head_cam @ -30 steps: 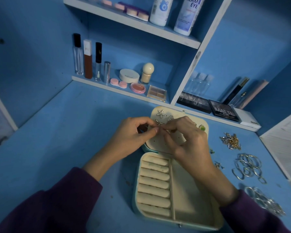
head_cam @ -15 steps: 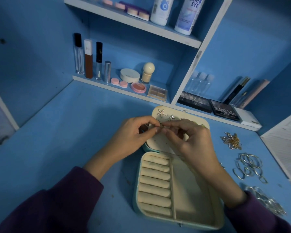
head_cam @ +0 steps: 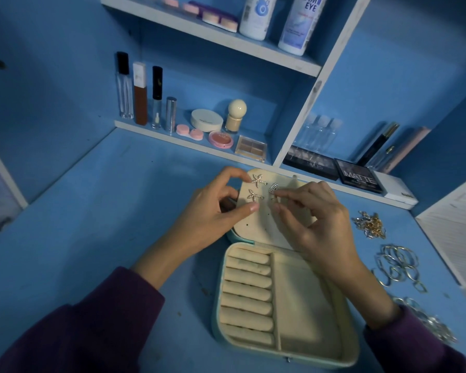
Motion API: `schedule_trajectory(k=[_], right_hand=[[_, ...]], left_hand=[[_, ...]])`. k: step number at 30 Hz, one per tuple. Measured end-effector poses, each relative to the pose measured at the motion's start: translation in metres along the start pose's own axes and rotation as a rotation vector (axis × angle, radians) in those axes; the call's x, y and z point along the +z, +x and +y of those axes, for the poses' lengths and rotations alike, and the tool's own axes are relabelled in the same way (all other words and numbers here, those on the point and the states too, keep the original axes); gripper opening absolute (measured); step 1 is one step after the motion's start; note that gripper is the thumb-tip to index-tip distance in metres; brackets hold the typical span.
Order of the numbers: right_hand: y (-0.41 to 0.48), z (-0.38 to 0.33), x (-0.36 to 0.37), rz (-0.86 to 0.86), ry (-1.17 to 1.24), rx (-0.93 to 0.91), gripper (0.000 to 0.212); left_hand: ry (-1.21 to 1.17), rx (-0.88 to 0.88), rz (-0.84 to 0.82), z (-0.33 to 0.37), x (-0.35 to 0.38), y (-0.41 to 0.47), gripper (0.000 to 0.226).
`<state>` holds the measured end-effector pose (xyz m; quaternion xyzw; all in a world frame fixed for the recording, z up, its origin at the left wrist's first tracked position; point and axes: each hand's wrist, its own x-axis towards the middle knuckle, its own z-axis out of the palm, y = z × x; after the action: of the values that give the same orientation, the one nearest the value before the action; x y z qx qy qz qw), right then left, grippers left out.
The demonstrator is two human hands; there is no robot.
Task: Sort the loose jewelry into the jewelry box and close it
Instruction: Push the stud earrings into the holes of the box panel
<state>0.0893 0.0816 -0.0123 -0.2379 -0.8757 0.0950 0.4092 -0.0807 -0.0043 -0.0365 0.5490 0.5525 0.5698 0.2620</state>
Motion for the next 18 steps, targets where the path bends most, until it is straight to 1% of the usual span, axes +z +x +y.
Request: schedule_trajectory(k=[2,4,14,18], right_hand=[[-0.0022,0.0048,-0.0004,0.011,-0.030,0.002,0.018],[-0.0040,0.0081,-0.0001,0.008,-0.043,0.001,0.018],[-0.0037,0.0089,0.0041,0.005,-0.023,-0.020,0.022],[-0.0032,0.0095,0.0068,0.001,-0.065,-0.029,0.020]], left_hand=[[-0.008,-0.010,-0.002,0.0014,-0.0001,-0.0003,0.039],[0.000,-0.010,0.009,0.0013,0.0000,-0.0003,0.046],[0.018,-0.025,0.018,0.0012,-0.0005,0.0000,0.051],[0.011,-0.021,0.024,0.0014,0.0001,0.0002,0.052]])
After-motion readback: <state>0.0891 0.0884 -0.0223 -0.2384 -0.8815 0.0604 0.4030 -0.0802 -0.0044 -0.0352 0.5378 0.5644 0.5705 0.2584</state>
